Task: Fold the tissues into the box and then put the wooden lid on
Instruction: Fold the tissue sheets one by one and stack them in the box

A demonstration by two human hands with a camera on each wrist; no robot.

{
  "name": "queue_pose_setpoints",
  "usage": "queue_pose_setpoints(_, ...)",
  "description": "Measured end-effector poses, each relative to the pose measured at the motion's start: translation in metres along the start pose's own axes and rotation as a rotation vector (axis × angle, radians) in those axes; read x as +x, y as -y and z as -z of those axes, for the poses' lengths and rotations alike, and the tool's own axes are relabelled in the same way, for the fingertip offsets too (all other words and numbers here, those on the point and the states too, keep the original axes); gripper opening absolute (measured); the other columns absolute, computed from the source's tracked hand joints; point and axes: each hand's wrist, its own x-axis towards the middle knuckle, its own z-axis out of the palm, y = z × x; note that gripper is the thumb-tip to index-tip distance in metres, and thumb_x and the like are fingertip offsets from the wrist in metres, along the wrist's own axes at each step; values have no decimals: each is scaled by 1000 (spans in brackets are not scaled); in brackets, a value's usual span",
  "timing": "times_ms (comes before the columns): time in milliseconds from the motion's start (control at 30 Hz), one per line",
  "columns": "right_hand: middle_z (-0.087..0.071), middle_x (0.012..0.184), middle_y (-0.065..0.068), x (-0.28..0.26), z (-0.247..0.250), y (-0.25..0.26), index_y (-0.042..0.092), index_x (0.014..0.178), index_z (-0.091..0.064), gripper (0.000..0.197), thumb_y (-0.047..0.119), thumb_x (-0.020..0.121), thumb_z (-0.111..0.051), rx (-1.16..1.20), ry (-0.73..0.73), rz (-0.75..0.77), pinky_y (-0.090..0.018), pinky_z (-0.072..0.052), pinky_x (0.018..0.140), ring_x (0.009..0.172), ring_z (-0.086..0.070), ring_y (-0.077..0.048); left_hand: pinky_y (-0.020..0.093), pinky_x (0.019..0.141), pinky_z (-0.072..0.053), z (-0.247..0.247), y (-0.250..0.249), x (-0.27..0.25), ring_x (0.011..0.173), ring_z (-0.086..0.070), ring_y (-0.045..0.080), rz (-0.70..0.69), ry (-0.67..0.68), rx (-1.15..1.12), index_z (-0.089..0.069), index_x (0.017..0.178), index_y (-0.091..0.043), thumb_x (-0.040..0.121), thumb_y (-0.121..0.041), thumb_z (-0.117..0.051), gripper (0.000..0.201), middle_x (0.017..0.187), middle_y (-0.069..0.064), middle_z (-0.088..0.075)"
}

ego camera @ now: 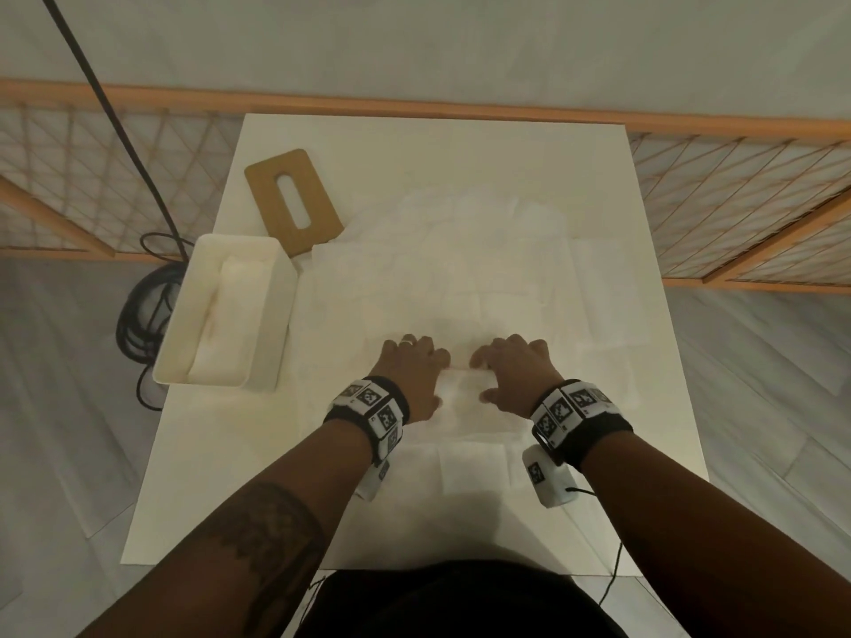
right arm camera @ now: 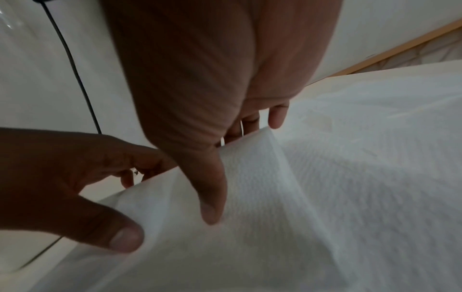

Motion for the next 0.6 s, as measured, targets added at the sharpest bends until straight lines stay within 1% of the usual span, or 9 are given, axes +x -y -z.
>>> queue_pose_setpoints(67,-53,115,10,0,2,-3,35,113,-62,31,41,85,-75,42,-2,-1,-40,-30,103,116,-46,-16,45,103,-37,5,3,1,123,-45,28,-15,8,-33,-53,130,-24,89,-47,-65,48,131,4,-46)
queue_pose_setpoints(133,-56,112,11,-4,5,-10,36,99,-63,21,40,84,-77,212,-7,-15,-37,-34,100,109,-50,-13,42,100,-37,9,9,-2,114,-50,24,-35,-23,-146,-56,119,-25,90,-43,-64,35,125,0,-49)
queue_pose_setpoints(167,-59,108,12,-7,7,-15,36,93,-62,20,38,82,-79,334,-6,-30,-33,-40,96,104,-54,-13,41,99,-38,11,13,-4,110,-53,22,-30,-39,-226,-55,115,-26,91,-42,-64,30,120,-3,-52)
queue_pose_setpoints(233,-64,95,11,-13,11,-23,32,88,-61,21,31,81,-81,568,-11,-53,-21,-46,75,88,-59,-13,41,100,-37,9,23,-10,102,-57,18,-6,-63,-366,-52,111,-29,91,-40,-66,26,110,-10,-58)
queue_pose_setpoints(300,-63,90,9,-18,11,-27,29,92,-63,21,26,83,-81,680,-34,-76,-13,-42,62,78,-57,-9,41,101,-36,3,32,-14,110,-55,18,-2,-92,-411,-51,119,-32,90,-39,-67,34,118,-11,-58)
queue_pose_setpoints(367,-65,91,8,-21,6,-28,28,97,-65,21,23,84,-80,732,-68,-93,-14,-43,61,78,-57,-9,44,108,-33,-4,38,-16,130,-44,19,-17,-122,-392,-51,135,-35,91,-39,-67,47,143,-9,-47)
queue_pose_setpoints(433,-69,94,10,-21,-1,-28,30,99,-69,20,19,84,-79,765,-131,-107,-12,-46,62,82,-62,-11,47,114,-29,-9,42,-17,142,-33,20,-26,-183,-378,-53,140,-35,93,-36,-66,49,156,-8,-34)
queue_pose_setpoints(500,-70,101,13,-21,-9,-28,31,102,-71,24,16,85,-78,770,-220,-102,-6,-44,71,89,-63,-5,45,114,-30,-13,42,-17,142,-33,22,-49,-261,-371,-59,135,-34,93,-29,-65,43,156,-7,-35)
queue_pose_setpoints(600,-66,114,15,-26,-16,-27,34,108,-68,35,12,84,-80,796,-351,-80,-3,-40,82,100,-59,1,43,104,-40,-17,40,-19,128,-48,24,-103,-367,-365,-67,125,-29,91,-20,-68,36,142,-6,-49)
